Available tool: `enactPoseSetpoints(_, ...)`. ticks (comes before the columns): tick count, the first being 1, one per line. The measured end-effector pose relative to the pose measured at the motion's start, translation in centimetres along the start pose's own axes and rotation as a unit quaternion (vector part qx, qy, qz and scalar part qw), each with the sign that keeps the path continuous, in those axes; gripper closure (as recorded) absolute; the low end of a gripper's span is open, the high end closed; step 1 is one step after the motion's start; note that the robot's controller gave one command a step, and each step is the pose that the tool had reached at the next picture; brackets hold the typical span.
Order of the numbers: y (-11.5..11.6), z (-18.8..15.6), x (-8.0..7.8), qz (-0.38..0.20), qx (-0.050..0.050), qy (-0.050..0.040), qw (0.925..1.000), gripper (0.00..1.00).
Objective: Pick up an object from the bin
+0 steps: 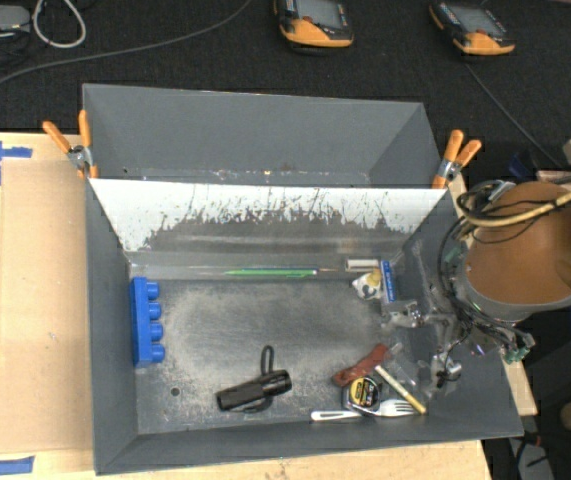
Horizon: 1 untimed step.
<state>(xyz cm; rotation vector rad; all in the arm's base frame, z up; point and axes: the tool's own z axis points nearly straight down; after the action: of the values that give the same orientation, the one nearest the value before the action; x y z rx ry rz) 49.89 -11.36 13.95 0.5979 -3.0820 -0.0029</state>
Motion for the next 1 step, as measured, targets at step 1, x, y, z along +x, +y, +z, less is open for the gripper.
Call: enactPoseSetpoints(1,2.05,0.47,0.32,-0.173,0.0,-0.0012,0.9849,0.0)
